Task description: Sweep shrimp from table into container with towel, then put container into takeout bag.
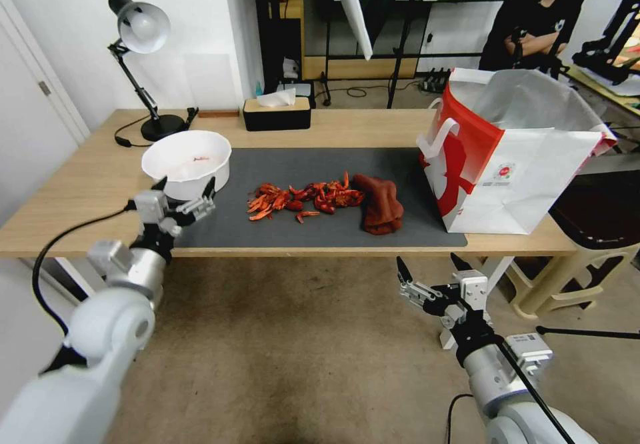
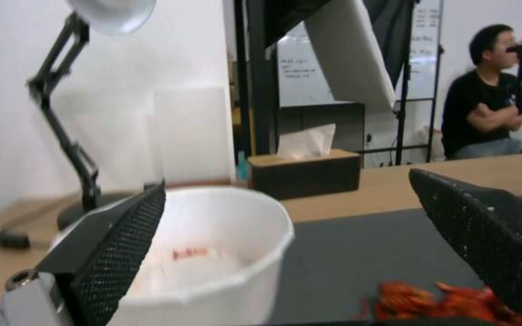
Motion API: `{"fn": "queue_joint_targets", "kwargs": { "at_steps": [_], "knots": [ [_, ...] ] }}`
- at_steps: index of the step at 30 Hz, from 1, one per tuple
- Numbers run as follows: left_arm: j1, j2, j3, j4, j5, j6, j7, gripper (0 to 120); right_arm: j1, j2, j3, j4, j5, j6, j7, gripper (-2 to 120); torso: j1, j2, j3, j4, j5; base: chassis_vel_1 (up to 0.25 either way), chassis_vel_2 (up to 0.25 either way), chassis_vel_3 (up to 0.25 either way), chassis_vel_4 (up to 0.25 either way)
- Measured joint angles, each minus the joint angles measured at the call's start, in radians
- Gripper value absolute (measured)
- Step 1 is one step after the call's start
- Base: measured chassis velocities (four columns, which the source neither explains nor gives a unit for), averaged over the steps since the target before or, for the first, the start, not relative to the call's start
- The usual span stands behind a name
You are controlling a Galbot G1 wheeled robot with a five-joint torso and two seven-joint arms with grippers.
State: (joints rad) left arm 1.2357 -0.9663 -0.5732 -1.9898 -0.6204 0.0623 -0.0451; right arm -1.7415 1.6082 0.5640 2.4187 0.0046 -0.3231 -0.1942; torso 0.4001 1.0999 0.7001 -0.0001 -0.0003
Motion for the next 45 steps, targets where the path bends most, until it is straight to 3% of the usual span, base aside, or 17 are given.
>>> {"fn": "queue_joint_targets", "kwargs": {
  "at_steps": [1,4,6,7,10,11,15,16,17,19,22,26,28,33,39,42,45],
  "knots": [
    [-0.045,0.049,0.004,0.05,0.002,-0.027,0.052,100,0.001,0.0,0.0,-0.003,-0.002,-0.001,0.0,100,0.0,0.0,0.0,0.0002,0.0001,0.0,0.0,0.0,0.0],
    [-0.089,0.094,0.014,0.101,0.004,-0.05,0.111,100,0.003,0.0,0.0,-0.005,-0.005,-0.002,0.0,100,0.0,0.0,0.0,0.0,0.0003,0.0,0.0,0.0,0.0],
    [-0.15,0.147,0.019,0.181,0.013,-0.082,0.242,100,0.007,0.0,-0.005,-0.01,-0.01,-0.003,-0.001,100,0.0,0.0,0.0,-0.0002,0.0001,0.0,0.0,0.0,0.0],
    [-0.15,0.147,0.019,0.181,0.013,-0.082,0.242,100,0.007,0.0,-0.005,-0.01,-0.01,-0.003,-0.001,100,0.0,0.0,0.0,-0.0002,0.0001,0.0,0.0,0.0,0.0],
    [-0.203,0.202,0.02,0.274,0.045,-0.139,0.422,100,0.02,0.0,-0.015,-0.025,-0.015,-0.005,-0.002,100,0.0,0.0,0.0,0.0003,0.0001,0.0,0.0,0.0,0.0],
    [-0.203,0.202,0.02,0.274,0.045,-0.139,0.422,100,0.02,0.0,-0.015,-0.025,-0.015,-0.005,-0.002,100,0.0,0.0,0.0,0.0003,0.0001,0.0,0.0,0.0,0.0],
    [-0.303,0.264,0.035,0.41,0.134,-0.186,0.667,100,0.037,0.0,-0.024,-0.047,-0.023,-0.004,-0.009,100,0.0,0.0,0.0,0.0006,-0.0001,0.0,0.0,0.0,0.0],
    [-0.303,0.264,0.035,0.41,0.134,-0.186,0.667,100,0.037,0.0,-0.024,-0.047,-0.023,-0.004,-0.009,100,0.0,0.0,0.0,0.0006,-0.0001,0.0,0.0,0.0,0.0],
    [-0.363,0.283,0.061,0.462,0.197,-0.209,0.771,100,0.039,0.0,-0.025,-0.049,-0.024,-0.003,-0.01,100,0.0,0.0,0.0,0.0003,0.0001,0.0,0.0,0.0,0.0],
    [-0.382,0.287,0.07,0.476,0.215,-0.215,0.802,100,0.039,0.0,-0.025,-0.05,-0.024,-0.003,-0.011,100,0.0,0.0,0.0,-0.0001,0.0,0.0,0.0,0.0,0.0],
    [-0.5,0.312,0.136,0.549,0.32,-0.238,0.957,100,0.043,0.0,-0.025,-0.054,-0.028,-0.002,-0.011,100,0.0,0.0,0.0,0.0002,0.0001,0.0,0.0,0.0,0.0],
    [-0.578,0.322,0.201,0.605,0.369,-0.257,1.015,100,0.043,0.0,-0.026,-0.057,-0.034,0.0,-0.013,100,0.0,0.0,0.0,0.0001,0.0001,0.0,0.0,0.0,0.0],
    [-0.667,0.322,0.273,0.671,0.404,-0.278,1.058,100,0.042,0.0,-0.028,-0.057,-0.038,0.001,-0.014,100,0.0,0.0,0.0,-0.0001,0.0,0.0,0.0,0.0,0.0],
    [-0.775,0.307,0.354,0.755,0.448,-0.304,1.095,100,0.033,0.0,-0.026,-0.054,-0.04,0.004,-0.014,100,0.0,0.0,0.0,0.0002,0.0,0.0,0.0,0.0,0.0],
    [-0.881,0.282,0.426,0.835,0.479,-0.31,1.172,100,0.026,0.0,-0.019,-0.05,-0.04,0.008,-0.015,100,0.0,0.0,0.0,0.0,-0.0001,0.0,0.0,0.0,0.0],
    [-0.959,0.266,0.466,0.884,0.524,-0.308,1.264,100,0.024,0.0,-0.017,-0.049,-0.039,0.011,-0.015,100,0.0,0.0,0.0,0.0001,0.0003,0.0,0.0,0.0,0.0],
    [-0.999,0.263,0.501,0.905,0.55,-0.308,1.3,100,0.022,0.0,-0.015,-0.054,-0.038,0.032,-0.017,100,0.0,0.0,0.0,0.0,0.0003,0.0,0.0,0.0,0.0]
  ]
}}
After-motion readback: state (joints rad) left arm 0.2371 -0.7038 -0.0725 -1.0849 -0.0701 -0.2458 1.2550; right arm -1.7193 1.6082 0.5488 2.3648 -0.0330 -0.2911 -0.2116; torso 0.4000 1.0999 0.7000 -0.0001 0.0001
